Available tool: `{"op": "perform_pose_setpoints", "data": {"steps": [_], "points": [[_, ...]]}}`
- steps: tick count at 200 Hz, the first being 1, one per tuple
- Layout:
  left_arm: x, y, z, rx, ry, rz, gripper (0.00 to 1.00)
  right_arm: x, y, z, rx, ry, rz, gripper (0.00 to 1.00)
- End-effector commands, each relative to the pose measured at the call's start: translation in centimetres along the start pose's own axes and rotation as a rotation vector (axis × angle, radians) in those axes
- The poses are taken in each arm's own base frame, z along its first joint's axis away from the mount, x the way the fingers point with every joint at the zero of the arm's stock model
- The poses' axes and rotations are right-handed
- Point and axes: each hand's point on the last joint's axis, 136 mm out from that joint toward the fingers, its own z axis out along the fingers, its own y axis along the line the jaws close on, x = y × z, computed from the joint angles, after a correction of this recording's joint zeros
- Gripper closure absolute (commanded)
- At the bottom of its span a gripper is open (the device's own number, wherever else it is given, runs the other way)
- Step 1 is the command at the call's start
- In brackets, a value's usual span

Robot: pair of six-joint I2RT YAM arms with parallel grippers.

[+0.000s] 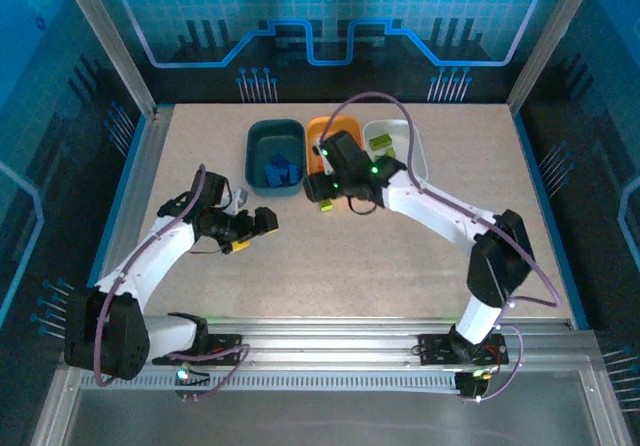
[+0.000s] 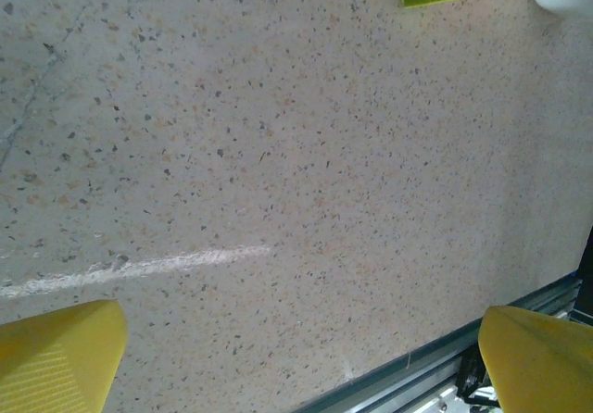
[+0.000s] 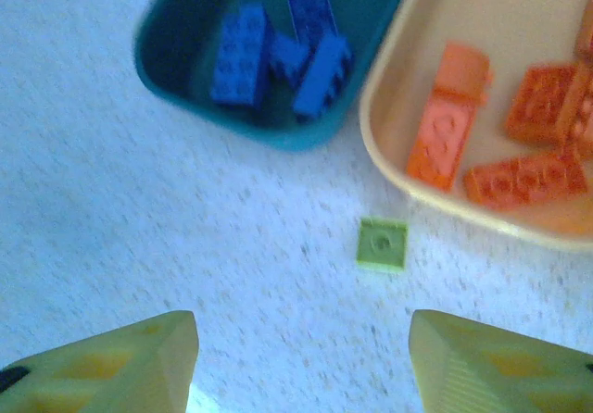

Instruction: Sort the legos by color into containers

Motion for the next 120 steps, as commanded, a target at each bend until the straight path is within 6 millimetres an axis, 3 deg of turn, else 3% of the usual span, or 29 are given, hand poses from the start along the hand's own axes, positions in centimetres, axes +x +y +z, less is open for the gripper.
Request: {"op": "perform_pose_setpoints", "data": {"steps": [1, 19, 40, 69, 120], "points": [[0.3, 0.8, -0.8, -0.020, -0.015, -0.020, 0.01, 1.3, -1.1, 1.1, 0.014, -0.070, 0.016, 0.37], [0.4, 0.9, -1.0, -0.021, -0.020, -0.019, 0.01, 4.6, -1.3, 2.1, 0.042, -0.006, 0.010, 0.34], [0.5, 0.9, -1.0, -0.017, -0.018, -0.020, 0.01, 6.9, -1.4, 3.4, 0.078, 0.057, -0.005, 0.29], [0.6, 0.8, -1.0, -0.014, -0.017, -0.017, 0.01, 8.0, -1.6, 5.3, 0.124, 0.106, -0.019, 0.23], [1.0, 1.0, -1.3, -0.019, -0.014, -0.018, 0.01, 8.9, -2.6, 8.8, 0.206, 0.191, -0.055, 0.23]]}}
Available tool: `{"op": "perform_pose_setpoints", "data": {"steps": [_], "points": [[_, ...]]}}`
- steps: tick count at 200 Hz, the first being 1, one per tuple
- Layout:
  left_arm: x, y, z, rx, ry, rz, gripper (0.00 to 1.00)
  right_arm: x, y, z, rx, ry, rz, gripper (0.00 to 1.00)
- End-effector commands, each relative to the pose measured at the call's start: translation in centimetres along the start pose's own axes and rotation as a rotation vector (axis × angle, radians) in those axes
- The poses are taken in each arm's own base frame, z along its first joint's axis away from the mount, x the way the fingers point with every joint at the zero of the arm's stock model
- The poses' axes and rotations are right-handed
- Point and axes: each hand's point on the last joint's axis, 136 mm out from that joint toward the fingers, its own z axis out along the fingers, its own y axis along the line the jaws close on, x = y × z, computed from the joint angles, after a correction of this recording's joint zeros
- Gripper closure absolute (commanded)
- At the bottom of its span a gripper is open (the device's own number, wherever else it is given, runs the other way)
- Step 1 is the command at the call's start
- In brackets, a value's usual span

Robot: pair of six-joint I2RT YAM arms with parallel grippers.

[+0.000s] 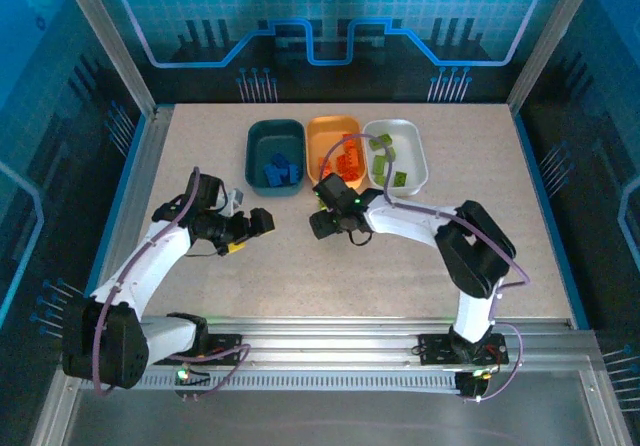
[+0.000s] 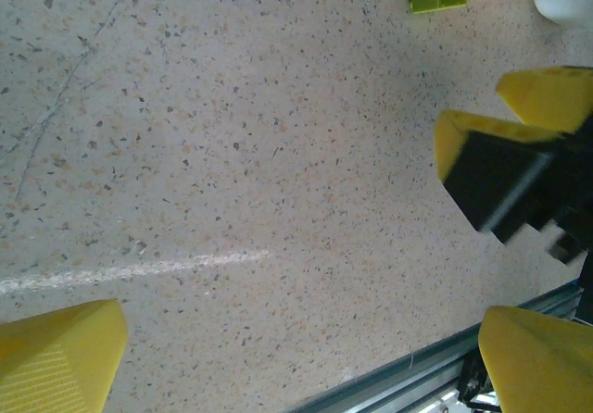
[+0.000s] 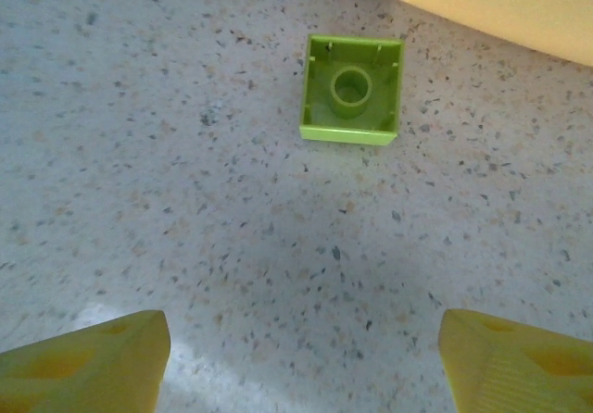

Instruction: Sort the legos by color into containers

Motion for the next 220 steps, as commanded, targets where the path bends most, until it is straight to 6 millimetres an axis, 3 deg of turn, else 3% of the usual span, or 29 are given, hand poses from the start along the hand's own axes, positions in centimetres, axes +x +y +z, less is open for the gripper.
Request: {"op": "perform_pose_setpoints", "data": {"steps": [1, 134, 220], "points": [[0.7, 0.4, -0.6, -0.009, 0.004, -0.004, 0.01, -0.6, -0.2, 1.2, 0.057, 0.006, -0.017, 0.23], [0.6, 0.6, -0.6, -0.026, 0.015, -0.005, 0.01, -1.6, -2.5, 6.4, 0.124, 0.068, 0.057, 0.29], [1.2, 1.1, -0.5, -0.037, 0.025, -0.025, 0.01, -1.8, -3.7, 8.5, 0.130, 0.093, 0.091, 0.35]]}}
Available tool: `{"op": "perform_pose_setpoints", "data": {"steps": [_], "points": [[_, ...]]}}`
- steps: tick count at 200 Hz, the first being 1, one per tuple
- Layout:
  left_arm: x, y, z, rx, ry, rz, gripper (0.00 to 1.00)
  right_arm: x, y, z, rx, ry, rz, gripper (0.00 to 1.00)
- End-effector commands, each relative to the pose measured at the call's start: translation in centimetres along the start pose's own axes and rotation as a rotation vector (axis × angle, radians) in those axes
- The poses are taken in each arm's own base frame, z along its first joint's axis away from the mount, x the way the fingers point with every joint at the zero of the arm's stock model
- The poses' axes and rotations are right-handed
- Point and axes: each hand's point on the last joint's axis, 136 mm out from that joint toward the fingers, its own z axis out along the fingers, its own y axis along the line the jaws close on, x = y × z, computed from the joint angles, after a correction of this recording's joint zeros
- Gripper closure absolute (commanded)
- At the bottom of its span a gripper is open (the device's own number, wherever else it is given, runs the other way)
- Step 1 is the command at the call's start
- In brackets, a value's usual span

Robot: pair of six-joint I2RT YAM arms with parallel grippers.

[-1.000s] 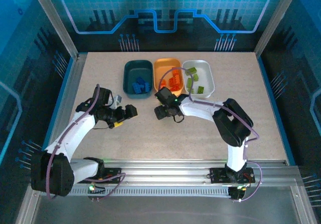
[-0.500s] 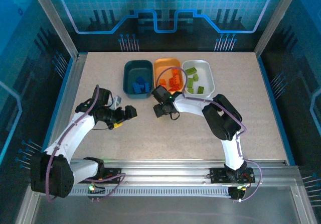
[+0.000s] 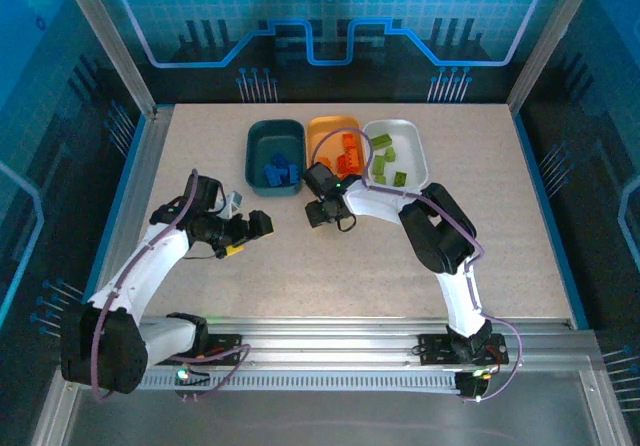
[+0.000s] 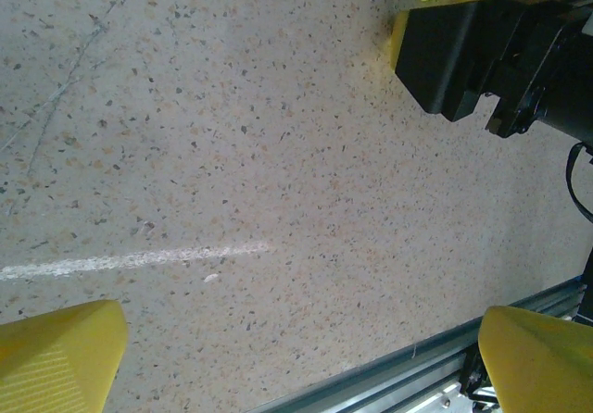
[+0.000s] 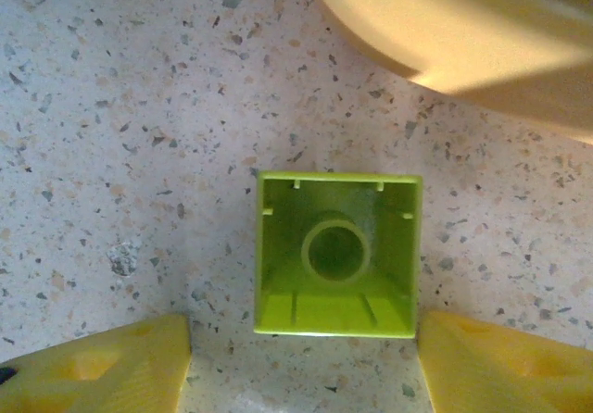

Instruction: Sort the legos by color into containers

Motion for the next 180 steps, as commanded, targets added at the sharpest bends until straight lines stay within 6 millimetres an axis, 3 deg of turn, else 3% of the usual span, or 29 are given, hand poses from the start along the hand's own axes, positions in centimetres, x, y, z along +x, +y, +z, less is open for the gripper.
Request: {"op": "perform_pose_setpoints", "data": {"steps": [1, 47, 87, 143, 162, 180], "points": [[0.5, 0.9, -0.1, -0.026, 0.015, -0.018, 0.01, -0.1, -2.6, 3.0, 0.073, 0.007, 0.050, 0.35], [0.6, 0.9, 0.0, -0.027, 0.018, -0.023, 0.01, -0.6, -3.7, 3.3, 0.110, -0.008, 0.064, 0.41], [0.6, 1.0, -0.1, -0.028, 0.016, -0.026, 0.01, -1.8, -3.7, 2.9, 0.111, -0.042, 0.056, 0.52], [0.8, 1.0, -0.1, -0.026, 0.019, -0.030, 0.01, -2.2, -3.7, 3.1, 0.124, -0.034, 0.052, 0.48], [0.7, 1.0, -0.2, -0.025, 0.016, -0.028, 0.01, -2.1, -3.5, 3.1, 0.113, -0.030, 0.053, 0.53], [0.8, 0.9, -0.2, -0.024, 0.015, -0.028, 0.01, -2.0, -3.5, 2.9, 0.109, -0.031, 0.055, 0.67]]}}
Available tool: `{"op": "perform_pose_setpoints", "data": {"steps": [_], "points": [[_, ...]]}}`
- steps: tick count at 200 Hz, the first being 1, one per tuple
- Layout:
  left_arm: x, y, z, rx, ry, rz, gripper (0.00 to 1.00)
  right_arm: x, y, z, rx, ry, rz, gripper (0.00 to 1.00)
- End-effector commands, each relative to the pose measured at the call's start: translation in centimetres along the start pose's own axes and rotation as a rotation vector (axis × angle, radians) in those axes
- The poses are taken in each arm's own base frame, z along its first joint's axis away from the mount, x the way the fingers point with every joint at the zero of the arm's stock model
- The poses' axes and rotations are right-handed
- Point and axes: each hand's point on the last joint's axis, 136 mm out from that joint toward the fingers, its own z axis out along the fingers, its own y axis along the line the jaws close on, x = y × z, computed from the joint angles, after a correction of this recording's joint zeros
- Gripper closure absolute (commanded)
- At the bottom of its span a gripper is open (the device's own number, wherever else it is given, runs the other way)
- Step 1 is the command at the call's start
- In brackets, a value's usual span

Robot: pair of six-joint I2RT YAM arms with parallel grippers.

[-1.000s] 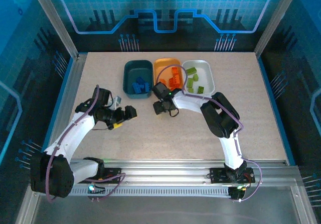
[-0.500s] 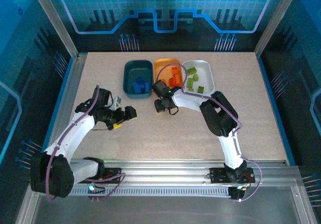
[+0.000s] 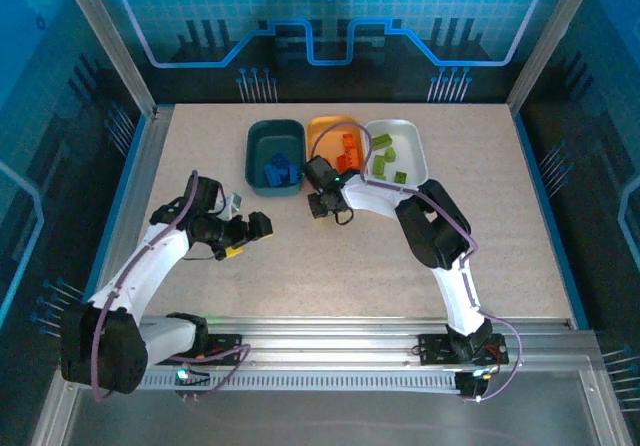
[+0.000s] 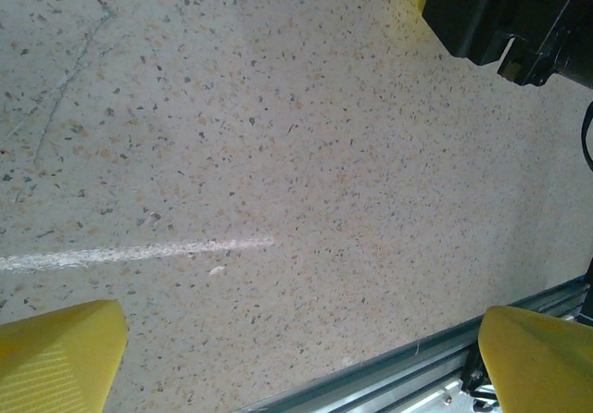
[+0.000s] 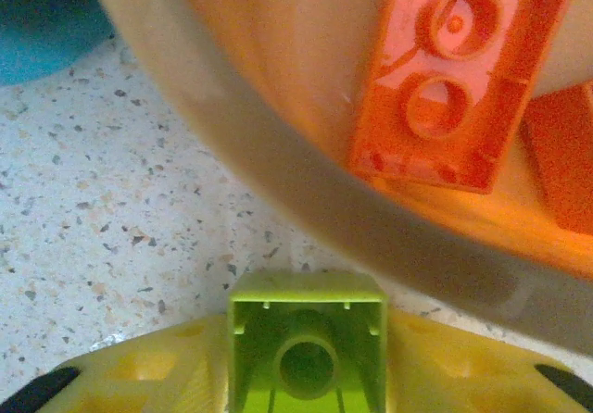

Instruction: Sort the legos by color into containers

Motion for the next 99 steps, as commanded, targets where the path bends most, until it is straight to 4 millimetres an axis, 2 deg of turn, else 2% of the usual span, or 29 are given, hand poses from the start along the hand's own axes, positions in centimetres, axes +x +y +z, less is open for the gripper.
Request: {"op": "perform_pose_setpoints", "data": {"steps": [1, 11, 31, 57, 79, 99], "points": [[0.4, 0.6, -0.2, -0.013, 0.003, -0.016, 0.01, 0.3, -2.9, 2.0, 0.096, 0.005, 0.032, 0.68], [0.5, 0.7, -0.1, -0.013, 0.003, -0.019, 0.01, 0.3, -2.9, 1.7, 0.099, 0.001, 0.029, 0.71], [0.4, 0.7, -0.1, -0.007, -0.003, -0.023, 0.01, 0.3, -2.8, 0.4, 0.097, -0.009, 0.022, 0.73], [0.4, 0.7, 0.0, -0.003, -0.009, -0.025, 0.01, 0.3, -1.6, -3.0, 0.054, -0.024, 0.011, 0.73], [0.3, 0.6, -0.1, 0.004, -0.016, -0.024, 0.01, 0.4, -0.2, -7.5, 0.011, -0.040, -0.018, 0.73], [0.1, 0.4, 0.0, 0.015, -0.025, -0.024, 0.01, -0.4, -0.1, -12.1, -0.037, -0.102, 0.009, 0.73]]}}
